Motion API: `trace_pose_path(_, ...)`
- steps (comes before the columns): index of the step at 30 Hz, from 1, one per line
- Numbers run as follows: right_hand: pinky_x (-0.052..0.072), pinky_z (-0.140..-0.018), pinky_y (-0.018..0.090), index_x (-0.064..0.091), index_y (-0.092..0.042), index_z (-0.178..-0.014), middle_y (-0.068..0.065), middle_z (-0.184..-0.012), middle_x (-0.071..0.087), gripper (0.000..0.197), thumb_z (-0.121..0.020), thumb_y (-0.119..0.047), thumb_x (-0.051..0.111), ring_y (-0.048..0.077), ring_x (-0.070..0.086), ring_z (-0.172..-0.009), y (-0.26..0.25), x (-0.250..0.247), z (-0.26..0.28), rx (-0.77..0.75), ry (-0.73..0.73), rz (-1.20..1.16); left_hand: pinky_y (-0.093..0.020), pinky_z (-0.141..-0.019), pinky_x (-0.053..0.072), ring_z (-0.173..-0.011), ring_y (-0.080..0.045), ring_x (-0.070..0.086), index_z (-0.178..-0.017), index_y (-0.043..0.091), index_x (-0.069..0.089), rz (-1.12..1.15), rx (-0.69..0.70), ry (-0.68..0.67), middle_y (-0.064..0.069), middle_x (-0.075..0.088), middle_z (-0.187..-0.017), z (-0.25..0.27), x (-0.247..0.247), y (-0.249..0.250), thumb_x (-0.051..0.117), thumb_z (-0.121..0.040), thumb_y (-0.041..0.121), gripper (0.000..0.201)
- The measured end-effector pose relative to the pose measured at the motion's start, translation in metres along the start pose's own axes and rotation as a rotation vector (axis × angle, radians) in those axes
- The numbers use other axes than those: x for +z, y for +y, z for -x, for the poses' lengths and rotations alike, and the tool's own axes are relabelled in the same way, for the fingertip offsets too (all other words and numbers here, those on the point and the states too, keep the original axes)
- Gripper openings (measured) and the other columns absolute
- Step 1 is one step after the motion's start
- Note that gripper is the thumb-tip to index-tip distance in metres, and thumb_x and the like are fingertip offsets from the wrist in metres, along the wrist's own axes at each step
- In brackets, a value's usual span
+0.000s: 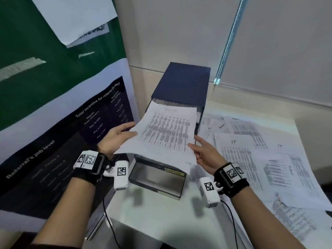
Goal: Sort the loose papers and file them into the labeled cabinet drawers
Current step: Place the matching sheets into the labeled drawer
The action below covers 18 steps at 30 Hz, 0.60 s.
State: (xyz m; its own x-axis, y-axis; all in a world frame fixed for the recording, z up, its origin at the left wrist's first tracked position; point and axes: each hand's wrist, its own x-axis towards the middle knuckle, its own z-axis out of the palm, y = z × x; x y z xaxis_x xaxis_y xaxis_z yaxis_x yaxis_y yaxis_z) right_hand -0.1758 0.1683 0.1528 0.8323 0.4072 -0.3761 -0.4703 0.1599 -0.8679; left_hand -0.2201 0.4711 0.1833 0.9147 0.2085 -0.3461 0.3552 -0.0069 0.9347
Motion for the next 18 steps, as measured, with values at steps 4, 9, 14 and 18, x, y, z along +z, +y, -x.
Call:
trace_pose_path(4, 0.03, -0.039, 0.013, 0.052, -0.016, -0.129, -0.005, -0.072, 0.068, 0.037, -0.096, 0.0, 0.049, 0.005, 0.037, -0.044, -0.007, 0.01, 0.009, -0.005, -0.111, -0.054, -0.026, -0.082, 0.058, -0.099, -0.026, 0.067, -0.137, 0.013, 0.052, 0.096, 0.05, -0.066, -0.016, 0.068, -0.118, 0.006, -0.008, 0.014, 0.06, -0.093, 0.005, 0.046)
trace_pose_path(9, 0.038, -0.041, 0.016, 0.037, -0.019, -0.139, -0.006, -0.054, 0.061, 0.05, -0.096, -0.001, 0.054, 0.005, 0.045, -0.04, -0.027, 0.008, 0.001, -0.064, 0.137, -0.025, -0.02, -0.049, 0.052, -0.065, -0.014, 0.065, -0.133, 0.021, 0.055, 0.15, 0.072, -0.035, -0.01, 0.071, -0.093, -0.007, -0.005, 0.024, 0.062, -0.092, 0.009, 0.043)
trace_pose_path(14, 0.049, -0.066, 0.029, 0.039, -0.016, -0.145, 0.006, -0.095, 0.07, 0.057, -0.093, -0.009, 0.062, 0.018, 0.057, -0.076, -0.047, -0.002, -0.031, -0.067, 0.27, -0.029, -0.013, -0.03, 0.02, -0.043, -0.008, 0.04, -0.131, 0.016, 0.055, 0.174, 0.029, -0.08, -0.004, 0.061, -0.072, -0.034, 0.008, 0.023, 0.058, -0.093, 0.001, 0.041)
trace_pose_path(18, 0.042, -0.042, 0.019, 0.057, -0.014, -0.129, 0.006, -0.09, 0.058, 0.038, -0.093, -0.02, 0.065, 0.013, 0.05, -0.056, -0.054, -0.004, -0.037, -0.008, 0.169, 0.123, -0.014, -0.031, 0.025, -0.038, -0.005, 0.04, -0.128, 0.007, 0.056, 0.096, 0.072, 0.072, -0.005, 0.057, -0.075, -0.061, 0.018, 0.02, 0.057, -0.09, -0.008, 0.041)
